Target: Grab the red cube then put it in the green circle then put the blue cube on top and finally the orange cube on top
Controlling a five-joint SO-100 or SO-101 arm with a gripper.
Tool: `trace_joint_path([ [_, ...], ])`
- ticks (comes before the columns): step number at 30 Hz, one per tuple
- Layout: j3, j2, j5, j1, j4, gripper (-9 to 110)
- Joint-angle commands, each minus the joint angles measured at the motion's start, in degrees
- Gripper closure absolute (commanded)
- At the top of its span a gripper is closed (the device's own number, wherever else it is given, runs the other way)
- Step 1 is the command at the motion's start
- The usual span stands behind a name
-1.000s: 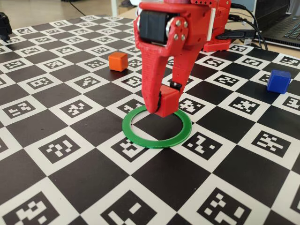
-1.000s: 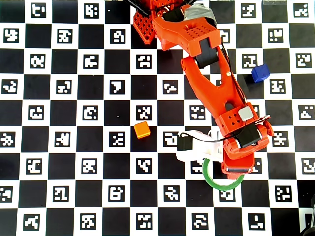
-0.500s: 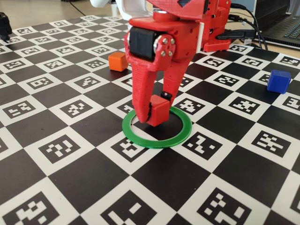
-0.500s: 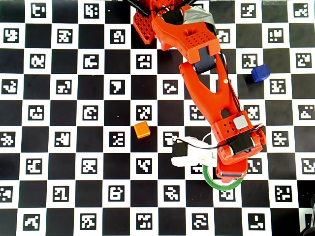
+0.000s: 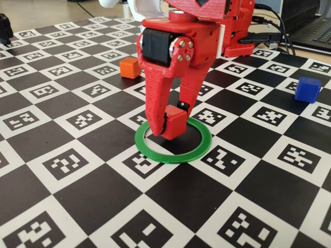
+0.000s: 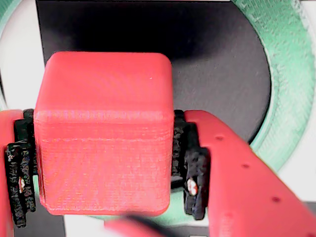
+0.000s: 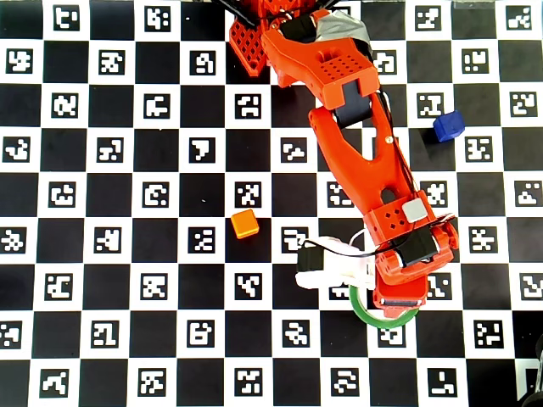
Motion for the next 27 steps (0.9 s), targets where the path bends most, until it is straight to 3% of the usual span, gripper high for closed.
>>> trace_joint_path([
  [1, -5.1, 1.8, 0.7, 0.0, 0.3, 102],
  [13, -5.4, 1.4, 1.8, 0.1, 0.7, 101],
  [18, -5.2, 1.1, 1.6, -0.3, 1.0, 87],
  [27, -5.2, 0.8, 0.6, -0.7, 1.7, 74],
])
